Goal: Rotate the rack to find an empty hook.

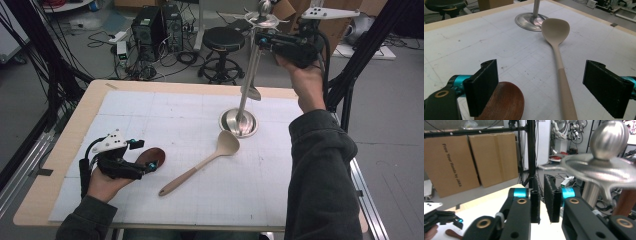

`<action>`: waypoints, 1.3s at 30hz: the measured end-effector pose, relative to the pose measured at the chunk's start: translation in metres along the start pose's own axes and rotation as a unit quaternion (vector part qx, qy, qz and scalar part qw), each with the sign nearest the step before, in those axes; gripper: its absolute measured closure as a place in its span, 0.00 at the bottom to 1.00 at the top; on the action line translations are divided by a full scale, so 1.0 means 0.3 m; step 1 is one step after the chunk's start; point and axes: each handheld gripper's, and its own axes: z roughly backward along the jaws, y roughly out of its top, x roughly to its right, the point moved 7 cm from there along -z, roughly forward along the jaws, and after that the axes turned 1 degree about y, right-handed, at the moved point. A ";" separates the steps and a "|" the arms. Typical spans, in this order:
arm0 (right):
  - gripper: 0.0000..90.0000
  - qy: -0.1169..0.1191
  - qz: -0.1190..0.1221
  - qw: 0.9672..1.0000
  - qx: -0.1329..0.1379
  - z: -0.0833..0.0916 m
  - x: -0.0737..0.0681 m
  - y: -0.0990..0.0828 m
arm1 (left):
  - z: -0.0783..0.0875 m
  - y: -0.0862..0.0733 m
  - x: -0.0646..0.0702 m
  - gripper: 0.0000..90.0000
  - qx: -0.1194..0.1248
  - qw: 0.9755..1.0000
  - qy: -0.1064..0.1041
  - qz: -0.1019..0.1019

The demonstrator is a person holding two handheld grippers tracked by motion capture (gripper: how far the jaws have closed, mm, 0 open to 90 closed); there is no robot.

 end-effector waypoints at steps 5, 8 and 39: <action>0.83 0.007 -0.009 1.000 0.003 0.035 -0.009 -0.039 | -0.005 -0.003 0.003 0.15 -0.004 1.000 -0.001 0.000; 0.75 0.010 -0.012 1.000 0.003 0.053 -0.021 -0.061 | -0.006 -0.004 0.004 0.15 -0.006 1.000 -0.002 -0.002; 0.34 0.059 -0.035 0.997 -0.041 0.099 -0.166 -0.391 | -0.011 -0.031 0.001 0.12 -0.020 1.000 0.009 0.001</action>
